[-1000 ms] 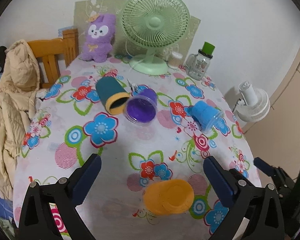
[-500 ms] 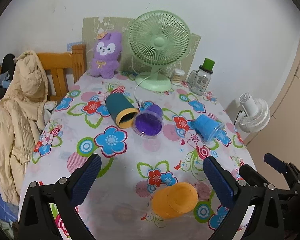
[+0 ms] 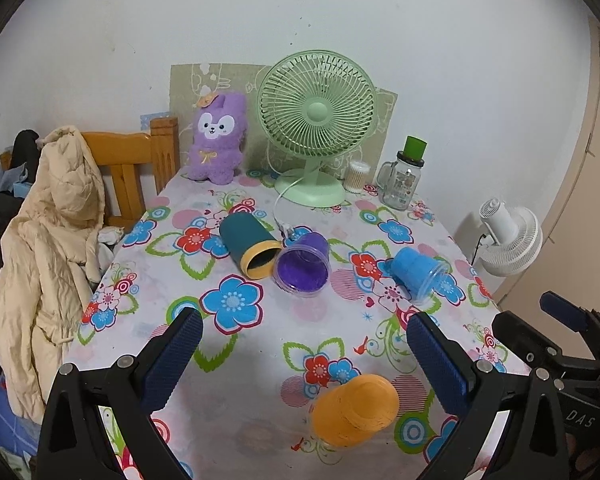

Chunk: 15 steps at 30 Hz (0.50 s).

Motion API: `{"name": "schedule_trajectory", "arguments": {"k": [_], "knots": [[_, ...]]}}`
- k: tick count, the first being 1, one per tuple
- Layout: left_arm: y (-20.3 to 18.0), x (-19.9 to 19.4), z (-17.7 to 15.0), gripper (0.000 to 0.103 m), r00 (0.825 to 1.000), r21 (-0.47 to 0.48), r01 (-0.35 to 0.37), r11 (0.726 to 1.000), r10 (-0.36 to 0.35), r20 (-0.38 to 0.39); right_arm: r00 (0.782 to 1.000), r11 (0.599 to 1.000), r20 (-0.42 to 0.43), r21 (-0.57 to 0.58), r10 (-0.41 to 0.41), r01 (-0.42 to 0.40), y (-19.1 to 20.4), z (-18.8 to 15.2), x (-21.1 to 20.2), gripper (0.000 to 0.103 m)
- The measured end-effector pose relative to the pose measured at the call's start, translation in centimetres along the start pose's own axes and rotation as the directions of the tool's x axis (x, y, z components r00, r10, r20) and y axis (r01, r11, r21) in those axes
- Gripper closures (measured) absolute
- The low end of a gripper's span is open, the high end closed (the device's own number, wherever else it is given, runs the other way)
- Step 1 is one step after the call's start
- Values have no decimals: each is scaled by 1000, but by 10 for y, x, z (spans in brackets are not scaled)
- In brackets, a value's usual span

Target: Flip cup upside down

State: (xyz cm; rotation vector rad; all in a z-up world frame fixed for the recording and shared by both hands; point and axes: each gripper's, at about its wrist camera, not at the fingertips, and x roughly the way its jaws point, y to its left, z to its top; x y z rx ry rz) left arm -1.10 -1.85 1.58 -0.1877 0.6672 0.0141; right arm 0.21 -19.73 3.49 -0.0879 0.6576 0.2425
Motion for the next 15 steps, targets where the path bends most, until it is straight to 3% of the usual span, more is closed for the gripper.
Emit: {"name": "schedule_trajectory", "arguments": {"k": [15], "knots": [[0, 0, -3, 0, 1000, 1, 7, 1000, -7, 2, 1000, 1000, -5, -2, 4, -4, 4, 0, 0, 7]]}}
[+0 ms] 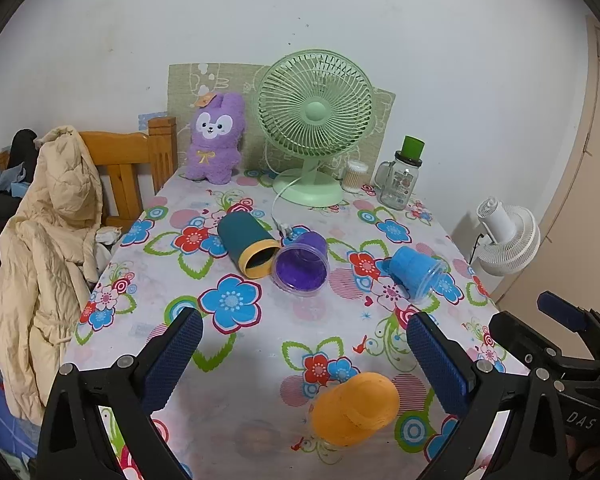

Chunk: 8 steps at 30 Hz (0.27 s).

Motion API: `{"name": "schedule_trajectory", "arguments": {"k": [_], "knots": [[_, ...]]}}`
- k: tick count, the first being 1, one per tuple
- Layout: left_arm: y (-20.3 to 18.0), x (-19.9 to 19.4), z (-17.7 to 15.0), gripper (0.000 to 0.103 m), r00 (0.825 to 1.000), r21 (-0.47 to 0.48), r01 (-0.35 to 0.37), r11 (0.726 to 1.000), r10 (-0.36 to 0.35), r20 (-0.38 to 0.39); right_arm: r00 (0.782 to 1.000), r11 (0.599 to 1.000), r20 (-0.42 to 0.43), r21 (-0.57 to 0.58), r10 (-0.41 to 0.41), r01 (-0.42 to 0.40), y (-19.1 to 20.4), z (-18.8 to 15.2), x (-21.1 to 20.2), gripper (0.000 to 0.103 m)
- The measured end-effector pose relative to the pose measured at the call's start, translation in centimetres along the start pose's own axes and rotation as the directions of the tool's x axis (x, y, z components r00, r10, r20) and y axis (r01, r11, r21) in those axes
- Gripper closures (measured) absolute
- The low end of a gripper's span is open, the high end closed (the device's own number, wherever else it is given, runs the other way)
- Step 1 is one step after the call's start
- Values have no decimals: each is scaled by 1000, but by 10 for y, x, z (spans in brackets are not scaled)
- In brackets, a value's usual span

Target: Flip cup upside down

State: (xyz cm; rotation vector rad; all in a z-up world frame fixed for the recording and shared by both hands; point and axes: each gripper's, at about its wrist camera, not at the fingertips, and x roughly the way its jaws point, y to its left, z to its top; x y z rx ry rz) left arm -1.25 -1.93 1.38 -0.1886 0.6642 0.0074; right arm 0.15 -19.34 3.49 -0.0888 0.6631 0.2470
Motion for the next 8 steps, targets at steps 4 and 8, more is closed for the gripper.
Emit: {"name": "schedule_trajectory", "arguments": {"k": [4, 8], "knots": [[0, 0, 0, 0, 1000, 4, 1, 1000, -1, 1, 1000, 1000, 0, -3, 2, -2, 3, -1, -1, 7], [-1, -2, -1, 0, 1000, 17, 1, 1000, -1, 13, 1000, 1000, 1, -4, 1, -1, 5, -1, -1, 7]]}}
